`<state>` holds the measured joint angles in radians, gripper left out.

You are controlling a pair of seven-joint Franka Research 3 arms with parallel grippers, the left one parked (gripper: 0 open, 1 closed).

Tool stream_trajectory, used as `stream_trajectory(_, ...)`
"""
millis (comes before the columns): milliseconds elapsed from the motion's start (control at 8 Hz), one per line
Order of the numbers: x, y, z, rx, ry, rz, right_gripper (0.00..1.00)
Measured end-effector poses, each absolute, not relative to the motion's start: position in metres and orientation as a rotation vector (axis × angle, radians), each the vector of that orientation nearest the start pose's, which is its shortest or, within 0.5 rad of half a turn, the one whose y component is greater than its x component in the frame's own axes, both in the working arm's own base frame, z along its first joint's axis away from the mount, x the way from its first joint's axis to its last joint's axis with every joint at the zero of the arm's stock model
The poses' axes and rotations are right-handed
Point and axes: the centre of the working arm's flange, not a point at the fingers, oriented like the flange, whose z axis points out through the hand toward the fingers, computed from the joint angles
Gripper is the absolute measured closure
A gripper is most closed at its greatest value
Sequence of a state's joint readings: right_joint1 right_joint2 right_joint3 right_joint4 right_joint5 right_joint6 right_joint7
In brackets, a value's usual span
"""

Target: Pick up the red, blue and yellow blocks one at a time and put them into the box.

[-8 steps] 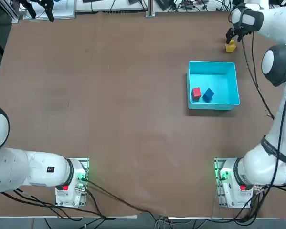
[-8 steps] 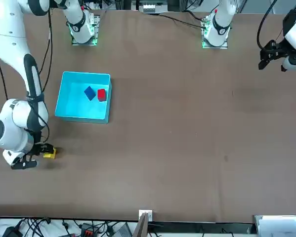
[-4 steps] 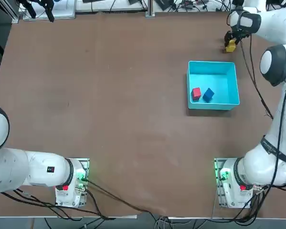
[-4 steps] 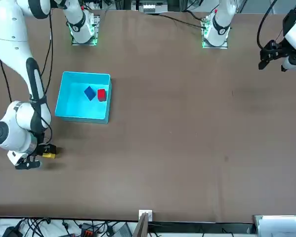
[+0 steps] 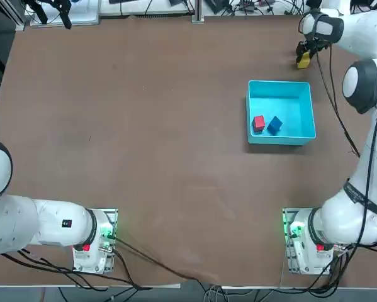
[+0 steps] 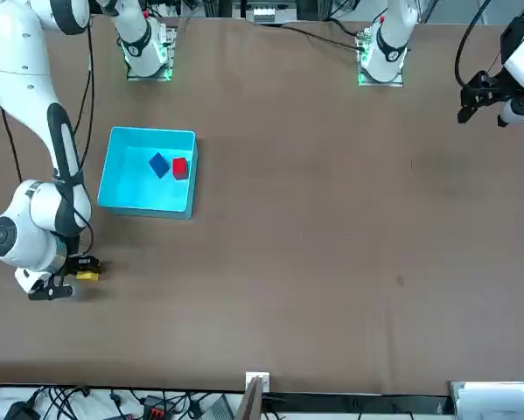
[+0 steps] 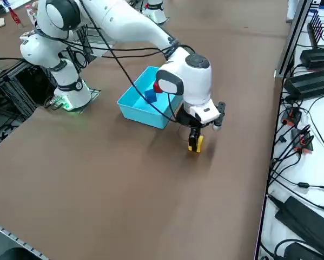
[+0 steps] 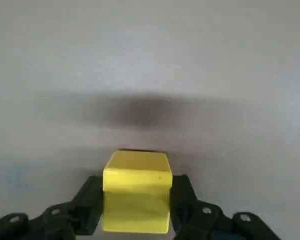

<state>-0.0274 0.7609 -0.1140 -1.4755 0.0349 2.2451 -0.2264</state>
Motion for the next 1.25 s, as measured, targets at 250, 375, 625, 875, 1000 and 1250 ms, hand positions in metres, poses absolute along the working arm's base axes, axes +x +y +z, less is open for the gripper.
stream_trajectory(250, 0.705, -0.072, 0.296, -3.161, -0.128, 0.103, 0.3)
stream_trajectory(375, 0.695, -0.059, 0.335, -3.145, -0.116, 0.144, 0.3)
stream_trajectory(625, 0.663, -0.025, 0.383, -3.128, -0.07, 0.175, 0.3)
stream_trajectory(875, 0.616, 0.014, 0.387, -3.117, -0.054, 0.237, 0.3)
stream_trajectory(1000, 0.586, 0.024, 0.381, -3.11, -0.064, 0.269, 0.3)
stream_trajectory(1250, 0.535, 0.031, 0.36, -3.099, -0.085, 0.294, 0.3)
